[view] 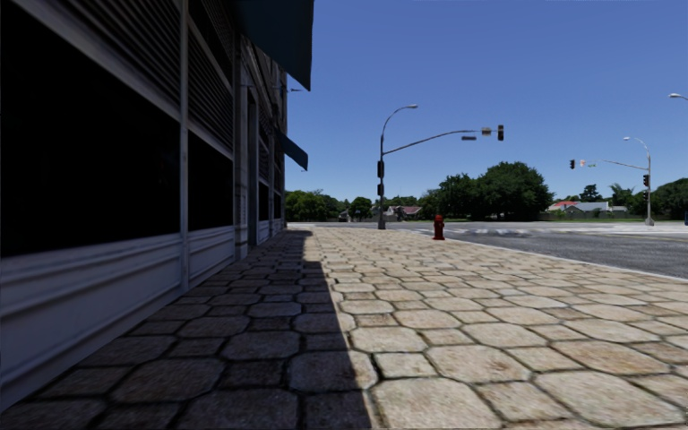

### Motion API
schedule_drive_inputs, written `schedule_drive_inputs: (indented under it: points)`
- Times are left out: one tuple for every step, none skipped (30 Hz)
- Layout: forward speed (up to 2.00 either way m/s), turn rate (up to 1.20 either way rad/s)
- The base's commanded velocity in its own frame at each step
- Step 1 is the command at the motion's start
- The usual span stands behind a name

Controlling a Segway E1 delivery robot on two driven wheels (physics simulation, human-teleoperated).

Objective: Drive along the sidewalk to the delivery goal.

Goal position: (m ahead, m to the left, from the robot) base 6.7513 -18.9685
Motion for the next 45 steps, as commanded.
schedule_drive_inputs:
  points:
    - [2.0,-0.86]
    - [2.0,-1.06]
    - [2.0,-1.06]
    - [2.0,-1.14]
    - [2.0,-0.37]
    - [2.0,0.0]
    - [2.0,0.0]
    - [2.0,0.0]
    - [2.0,0.0]
    - [2.0,0.0]
    - [2.0,0.0]
    - [2.0,0.0]
    - [2.0,0.0]
    - [2.0,0.0]
    - [2.0,0.0]
    - [2.0,0.0]
    - [2.0,0.0]
    - [2.0,0.0]
    - [2.0,0.0]
    - [2.0,0.0]
    - [2.0,0.0]
    - [2.0,0.0]
    - [2.0,0.0]
    - [2.0,0.0]
    - [2.0,0.0]
    - [2.0,0.0]
    - [2.0,0.0]
    - [2.0,0.0]
    - [2.0,0.0]
    - [2.0,0.0]
    - [2.0,0.0]
    - [2.0,0.0]
    - [2.0,0.0]
    - [2.0,0.0]
    - [2.0,0.0]
    - [2.0,0.0]
    - [2.0,0.0]
    - [2.0,0.0]
    - [2.0,0.0]
    - [2.0,0.0]
    - [2.0,0.0]
    - [2.0,0.0]
    - [2.0,0.0]
    - [2.0,0.0]
    - [2.0,0.0]
